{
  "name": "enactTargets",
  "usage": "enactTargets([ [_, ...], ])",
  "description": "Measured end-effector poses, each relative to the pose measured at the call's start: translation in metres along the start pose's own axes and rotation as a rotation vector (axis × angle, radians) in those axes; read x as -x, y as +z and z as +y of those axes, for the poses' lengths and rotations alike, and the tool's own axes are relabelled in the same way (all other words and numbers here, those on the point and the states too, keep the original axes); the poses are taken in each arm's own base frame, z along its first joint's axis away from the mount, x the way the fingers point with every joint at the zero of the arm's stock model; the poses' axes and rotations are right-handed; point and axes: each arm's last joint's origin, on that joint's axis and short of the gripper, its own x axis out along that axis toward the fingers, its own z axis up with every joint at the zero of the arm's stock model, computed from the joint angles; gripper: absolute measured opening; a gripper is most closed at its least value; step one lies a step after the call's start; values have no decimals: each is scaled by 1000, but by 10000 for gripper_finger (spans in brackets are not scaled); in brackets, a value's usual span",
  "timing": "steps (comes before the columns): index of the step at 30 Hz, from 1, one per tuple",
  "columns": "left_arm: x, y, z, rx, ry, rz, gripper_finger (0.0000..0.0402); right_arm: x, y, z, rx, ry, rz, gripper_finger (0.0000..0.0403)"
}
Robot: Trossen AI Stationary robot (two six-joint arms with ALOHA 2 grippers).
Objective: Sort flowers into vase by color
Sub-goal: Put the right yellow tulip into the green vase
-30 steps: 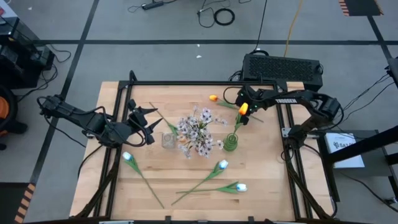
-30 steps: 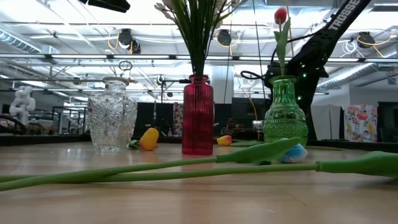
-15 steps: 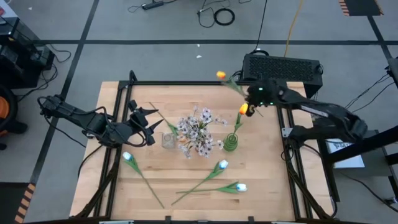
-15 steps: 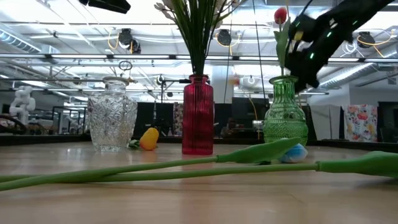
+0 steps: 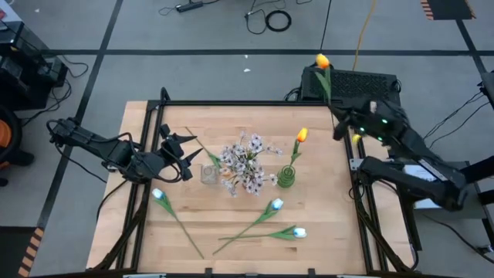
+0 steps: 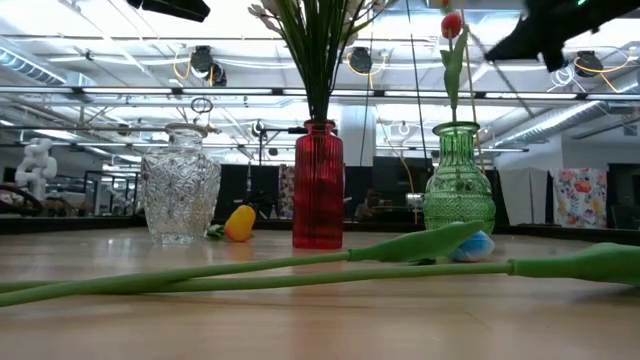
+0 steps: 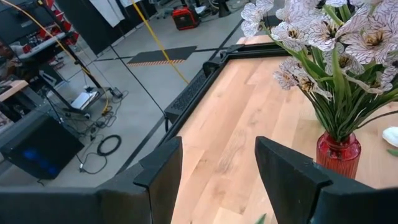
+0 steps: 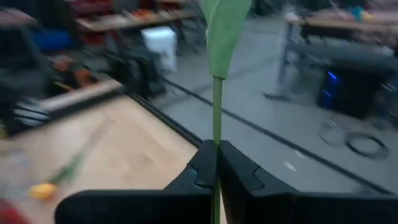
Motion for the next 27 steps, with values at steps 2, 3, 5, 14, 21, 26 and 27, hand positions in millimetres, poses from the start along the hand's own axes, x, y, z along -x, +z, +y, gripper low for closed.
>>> enactTargets([
  [2,0,0,0,0,0,0,208,11,2,2,-19,68,-40,0],
  [3,0,0,0,1,0,-1,208,15,2,3,-28,106,-54,0],
  [5,0,1,0,6,-1,-4,208,22,3,6,-41,183,-72,0],
  [14,-2,2,-3,15,-1,-11,208,50,11,16,-96,521,-199,0],
  [21,-8,1,-3,6,21,5,208,62,14,18,-124,609,-255,0],
  [26,-11,2,0,19,43,9,208,58,10,22,-128,668,-273,0],
  [27,-11,2,0,19,45,10,208,55,8,23,-131,682,-289,0],
])
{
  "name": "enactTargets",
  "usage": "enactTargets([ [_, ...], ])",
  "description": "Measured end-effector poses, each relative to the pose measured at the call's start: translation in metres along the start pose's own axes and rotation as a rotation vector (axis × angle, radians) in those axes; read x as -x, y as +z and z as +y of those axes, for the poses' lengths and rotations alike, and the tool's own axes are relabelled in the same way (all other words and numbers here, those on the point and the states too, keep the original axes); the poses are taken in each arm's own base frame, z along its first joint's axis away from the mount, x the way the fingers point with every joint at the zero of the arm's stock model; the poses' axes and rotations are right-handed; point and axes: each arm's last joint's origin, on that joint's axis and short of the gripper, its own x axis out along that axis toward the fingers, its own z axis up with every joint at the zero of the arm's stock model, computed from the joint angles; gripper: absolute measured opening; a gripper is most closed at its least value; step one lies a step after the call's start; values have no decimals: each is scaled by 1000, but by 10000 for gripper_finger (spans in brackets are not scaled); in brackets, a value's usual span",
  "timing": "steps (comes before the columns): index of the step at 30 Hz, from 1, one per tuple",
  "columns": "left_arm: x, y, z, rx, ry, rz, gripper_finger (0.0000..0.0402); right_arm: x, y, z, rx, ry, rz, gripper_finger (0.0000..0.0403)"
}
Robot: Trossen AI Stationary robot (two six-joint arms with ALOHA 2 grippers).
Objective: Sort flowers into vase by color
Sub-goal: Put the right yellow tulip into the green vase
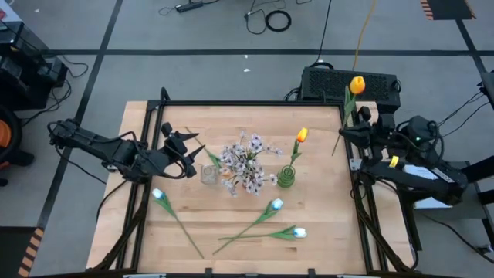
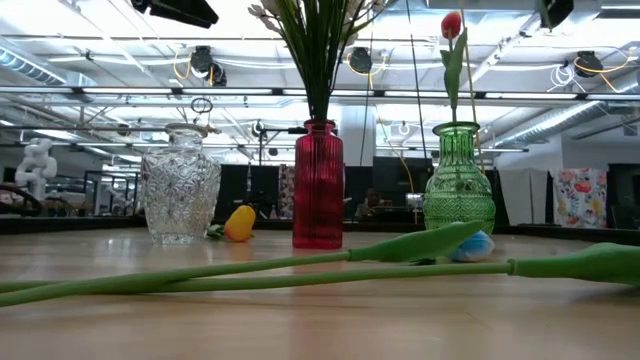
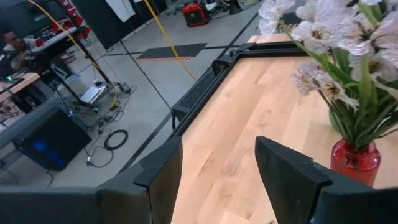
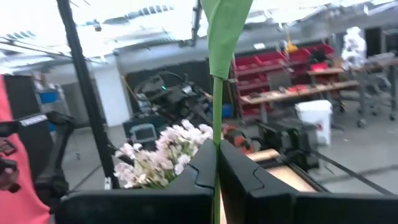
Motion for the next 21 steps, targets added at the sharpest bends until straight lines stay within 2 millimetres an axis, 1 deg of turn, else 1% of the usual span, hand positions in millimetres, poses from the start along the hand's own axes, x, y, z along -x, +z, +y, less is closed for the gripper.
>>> enactTargets([
  [6,-1,2,1,23,5,-11,208,-17,-22,-5,7,124,-65,0],
  [11,-1,2,1,22,3,-13,208,-27,-38,-6,29,195,-23,0],
  [17,-1,2,1,18,2,-13,208,-36,-47,1,75,290,23,0],
  [21,-1,2,1,19,2,-13,208,-48,-52,8,107,362,37,0],
])
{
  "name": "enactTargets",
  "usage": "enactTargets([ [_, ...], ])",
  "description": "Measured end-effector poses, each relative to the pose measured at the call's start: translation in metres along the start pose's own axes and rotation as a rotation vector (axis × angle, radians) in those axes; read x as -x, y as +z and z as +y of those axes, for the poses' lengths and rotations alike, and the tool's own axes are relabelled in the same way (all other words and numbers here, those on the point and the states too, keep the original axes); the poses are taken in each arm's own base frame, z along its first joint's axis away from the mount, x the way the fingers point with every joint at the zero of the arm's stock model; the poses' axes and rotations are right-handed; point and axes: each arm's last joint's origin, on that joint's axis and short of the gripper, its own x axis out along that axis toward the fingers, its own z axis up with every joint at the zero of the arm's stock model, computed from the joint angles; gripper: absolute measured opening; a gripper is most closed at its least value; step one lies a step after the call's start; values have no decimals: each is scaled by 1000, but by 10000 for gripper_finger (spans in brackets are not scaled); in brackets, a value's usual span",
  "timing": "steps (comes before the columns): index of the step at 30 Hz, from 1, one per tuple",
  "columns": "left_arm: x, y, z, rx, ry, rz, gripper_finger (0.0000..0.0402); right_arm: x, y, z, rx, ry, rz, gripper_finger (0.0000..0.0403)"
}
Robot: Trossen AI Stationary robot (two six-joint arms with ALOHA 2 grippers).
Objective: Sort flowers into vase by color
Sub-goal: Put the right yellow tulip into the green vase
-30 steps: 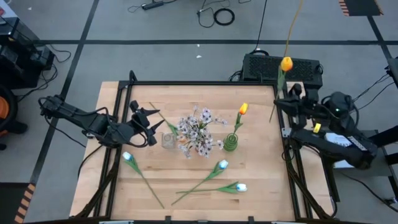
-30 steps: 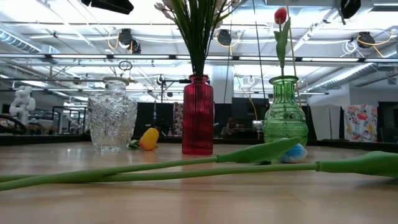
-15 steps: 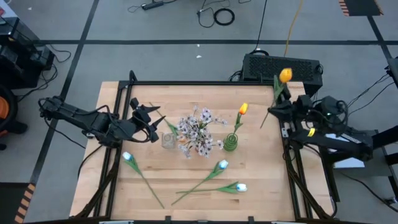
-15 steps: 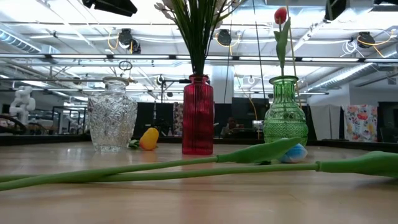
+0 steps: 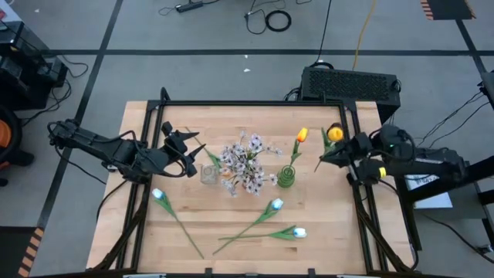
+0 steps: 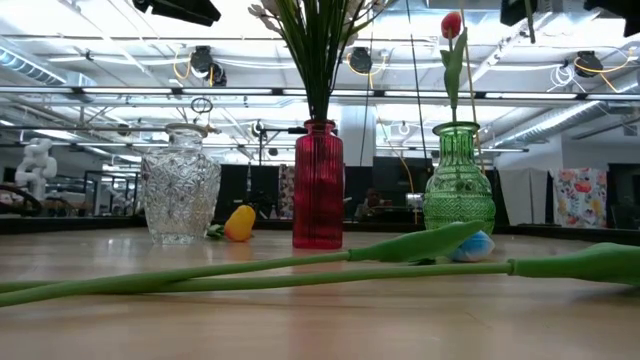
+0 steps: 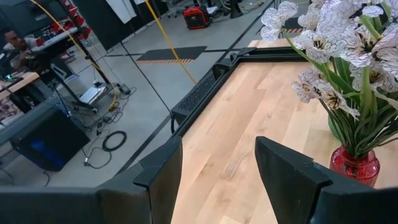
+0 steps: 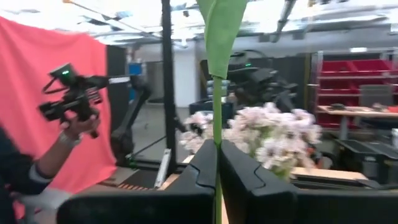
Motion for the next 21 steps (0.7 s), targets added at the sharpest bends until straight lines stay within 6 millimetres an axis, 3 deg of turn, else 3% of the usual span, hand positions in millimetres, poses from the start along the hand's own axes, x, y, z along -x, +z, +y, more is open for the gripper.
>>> enactTargets([
  [9,0,0,0,0,0,0,208,-31,-19,-4,62,22,84,0],
  [14,0,-1,0,-9,1,7,208,-40,-29,-8,78,-46,137,0],
  [21,0,-1,0,-12,1,10,208,-51,-37,-5,87,-14,153,0],
])
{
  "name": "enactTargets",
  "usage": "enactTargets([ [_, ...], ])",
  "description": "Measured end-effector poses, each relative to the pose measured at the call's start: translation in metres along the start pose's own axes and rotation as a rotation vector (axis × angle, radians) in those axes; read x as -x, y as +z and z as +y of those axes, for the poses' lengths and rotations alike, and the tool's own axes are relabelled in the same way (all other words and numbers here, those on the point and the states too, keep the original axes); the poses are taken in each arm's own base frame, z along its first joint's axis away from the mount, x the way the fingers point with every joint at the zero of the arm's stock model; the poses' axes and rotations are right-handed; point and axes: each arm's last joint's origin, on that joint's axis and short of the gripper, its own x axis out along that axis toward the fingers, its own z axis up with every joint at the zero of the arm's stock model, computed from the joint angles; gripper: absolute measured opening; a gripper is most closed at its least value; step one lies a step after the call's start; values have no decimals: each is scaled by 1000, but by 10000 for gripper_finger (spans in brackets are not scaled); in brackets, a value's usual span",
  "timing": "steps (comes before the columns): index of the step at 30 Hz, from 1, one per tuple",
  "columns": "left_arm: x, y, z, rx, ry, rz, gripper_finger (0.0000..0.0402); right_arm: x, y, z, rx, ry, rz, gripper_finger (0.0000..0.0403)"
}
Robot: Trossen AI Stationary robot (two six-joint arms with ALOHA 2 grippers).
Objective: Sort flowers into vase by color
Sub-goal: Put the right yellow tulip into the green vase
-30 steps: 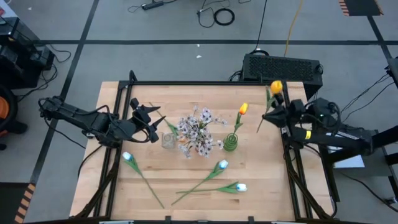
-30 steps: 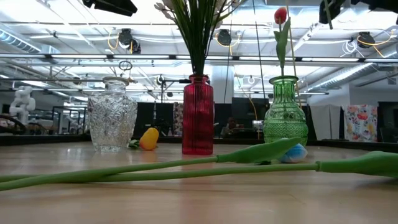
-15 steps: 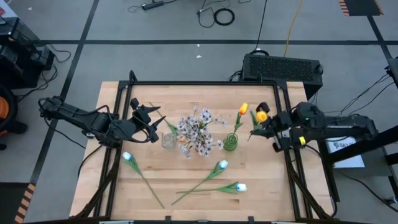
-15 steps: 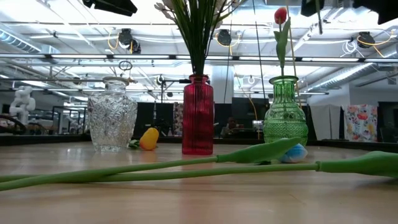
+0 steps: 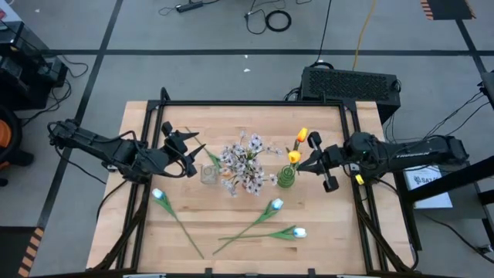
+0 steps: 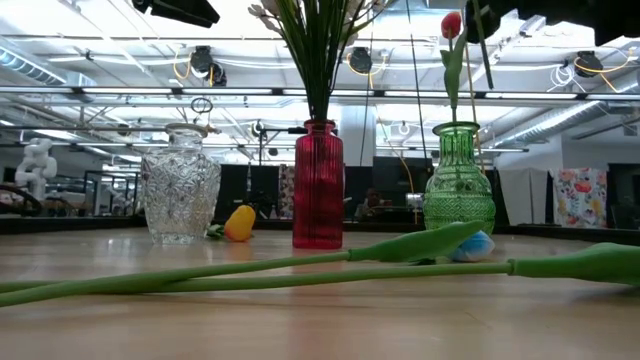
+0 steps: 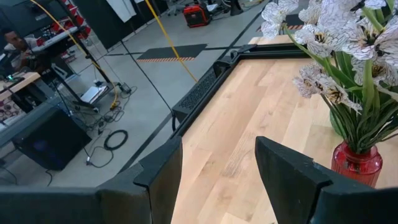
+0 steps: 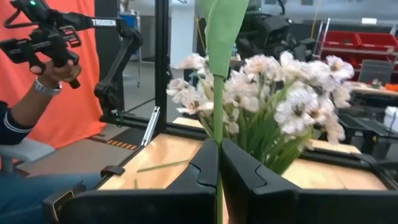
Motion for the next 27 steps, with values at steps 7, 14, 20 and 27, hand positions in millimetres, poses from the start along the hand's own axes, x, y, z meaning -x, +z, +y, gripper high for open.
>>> enactTargets([
  [7,0,0,0,0,0,0,208,-12,-7,0,-3,-72,24,0],
  [14,0,0,0,6,-2,0,208,-15,-16,4,-2,-161,-52,0],
  [20,0,0,0,4,-3,0,208,-15,-23,5,-10,-185,-36,0],
  [27,0,0,0,-2,-3,0,208,-19,-37,5,-8,-208,12,0],
])
